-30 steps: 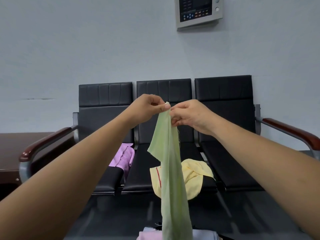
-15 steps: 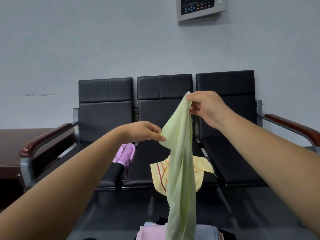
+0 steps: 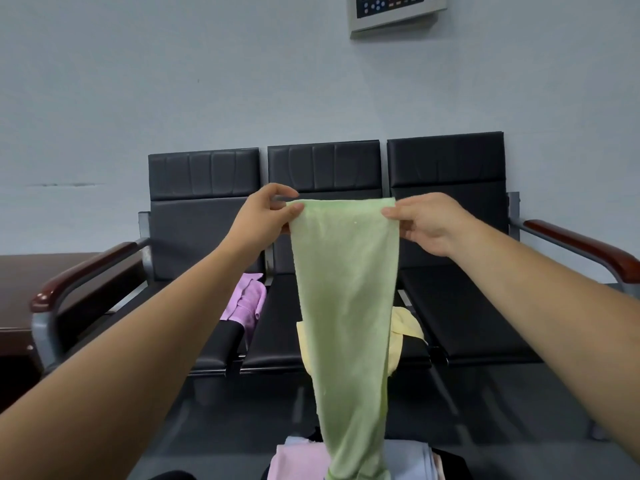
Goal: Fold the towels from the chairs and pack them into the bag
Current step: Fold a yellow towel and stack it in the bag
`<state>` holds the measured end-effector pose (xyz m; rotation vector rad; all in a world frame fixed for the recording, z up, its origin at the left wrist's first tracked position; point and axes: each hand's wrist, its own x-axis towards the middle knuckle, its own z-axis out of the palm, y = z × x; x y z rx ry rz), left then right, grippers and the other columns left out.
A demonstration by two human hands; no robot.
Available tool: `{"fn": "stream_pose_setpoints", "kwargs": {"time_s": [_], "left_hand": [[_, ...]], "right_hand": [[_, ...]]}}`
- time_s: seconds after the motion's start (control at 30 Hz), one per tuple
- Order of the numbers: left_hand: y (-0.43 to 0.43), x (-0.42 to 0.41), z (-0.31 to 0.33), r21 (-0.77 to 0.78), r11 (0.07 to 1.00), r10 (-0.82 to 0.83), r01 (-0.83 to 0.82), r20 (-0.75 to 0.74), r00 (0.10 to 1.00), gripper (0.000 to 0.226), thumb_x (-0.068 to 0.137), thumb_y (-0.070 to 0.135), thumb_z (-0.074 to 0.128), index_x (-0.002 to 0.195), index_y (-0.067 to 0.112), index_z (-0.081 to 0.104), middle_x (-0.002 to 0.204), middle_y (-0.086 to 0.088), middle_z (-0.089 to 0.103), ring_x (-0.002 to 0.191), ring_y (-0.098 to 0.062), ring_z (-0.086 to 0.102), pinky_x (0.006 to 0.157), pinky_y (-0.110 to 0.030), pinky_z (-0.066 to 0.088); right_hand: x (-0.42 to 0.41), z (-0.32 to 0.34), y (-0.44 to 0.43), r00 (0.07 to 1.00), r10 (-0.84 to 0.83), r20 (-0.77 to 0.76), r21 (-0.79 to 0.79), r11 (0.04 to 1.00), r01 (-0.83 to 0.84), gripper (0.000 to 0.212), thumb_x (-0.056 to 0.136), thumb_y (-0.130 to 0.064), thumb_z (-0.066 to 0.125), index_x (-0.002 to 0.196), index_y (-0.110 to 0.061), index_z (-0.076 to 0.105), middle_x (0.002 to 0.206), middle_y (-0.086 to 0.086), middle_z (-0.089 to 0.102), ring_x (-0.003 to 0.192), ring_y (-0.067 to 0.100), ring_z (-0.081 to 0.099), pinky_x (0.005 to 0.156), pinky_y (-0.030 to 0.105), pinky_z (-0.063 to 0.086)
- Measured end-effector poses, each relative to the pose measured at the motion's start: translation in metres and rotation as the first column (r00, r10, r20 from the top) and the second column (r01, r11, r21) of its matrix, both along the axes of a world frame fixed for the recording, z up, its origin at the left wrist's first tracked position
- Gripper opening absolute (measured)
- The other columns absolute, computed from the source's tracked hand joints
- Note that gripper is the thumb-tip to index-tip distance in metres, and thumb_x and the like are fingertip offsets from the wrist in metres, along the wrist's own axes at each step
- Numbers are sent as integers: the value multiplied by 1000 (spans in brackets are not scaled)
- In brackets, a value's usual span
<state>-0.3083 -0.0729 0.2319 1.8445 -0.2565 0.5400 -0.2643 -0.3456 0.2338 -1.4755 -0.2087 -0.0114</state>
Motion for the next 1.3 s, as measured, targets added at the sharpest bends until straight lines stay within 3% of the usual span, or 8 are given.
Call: {"fn": "stream_pose_setpoints", "kwargs": {"time_s": [0.13,0.37,0.5,0.7,0.83,0.97,1.17,1.3], "left_hand": [[-2,2,-3,-5,1000,16,-16,-31,999,2,95,14,67,96,16,67,88,-1,70,77,-12,66,77,-31,55],[-24,3,-3,-32,992,-120,119,-34,992,3,91,13,66,91,16,67,82,0,69,75,-17,62,77,-34,52],[-28,6,-7,50,995,-83,84,-23,996,8,92,20,68,97,13,67,88,-2,72,76,-14,65,76,-34,54],[-32,-2,-36,-456,788,-546,413,-210,811,58,90,62,48,112,11,66,100,-10,74,96,-24,70,91,-40,57],[-32,-2,-91,-117,851,-513,511,-392,764,38,95,28,68,127,10,61,122,-9,72,113,-27,68,99,-42,54],[-32,-8,-126,78,846,-395,527,-572,719,28,90,22,75,116,11,73,114,1,76,110,-15,70,103,-36,51],[-40,-11,-139,-358,778,-628,516,-460,628,38,95,19,65,129,1,63,130,-18,67,121,-33,63,109,-48,47],[-48,-5,-125,-602,677,-669,425,-262,695,56,97,27,63,143,-2,48,139,-24,58,130,-39,56,105,-49,49]], "right_hand": [[-7,-4,-2,967,176,-182,-98,976,-196,37,87,-4,74,123,0,68,116,11,75,97,19,73,79,29,55],[-25,-20,23,896,444,-1,-106,891,-441,18,93,-10,68,111,-11,69,106,7,74,100,26,72,87,43,57],[-28,-28,40,915,404,6,-155,904,-398,20,93,-8,68,113,-6,69,107,11,73,100,29,72,88,44,59],[-29,-12,42,940,341,-19,117,934,-336,29,95,-8,62,122,2,66,114,19,73,102,33,72,84,45,61],[-30,-1,39,941,336,-46,259,914,-314,17,95,-12,63,109,-5,69,97,12,76,91,28,75,77,44,63],[-21,-3,33,954,284,-101,266,931,-249,24,93,-11,67,116,-4,68,100,10,76,92,27,75,78,42,63],[18,-46,23,958,-47,-284,-26,999,41,30,93,-1,67,122,2,62,106,16,73,81,23,74,51,30,58],[21,-84,20,883,19,-469,-25,999,-35,17,96,-6,63,111,2,67,95,13,72,83,23,70,67,35,57]]}}
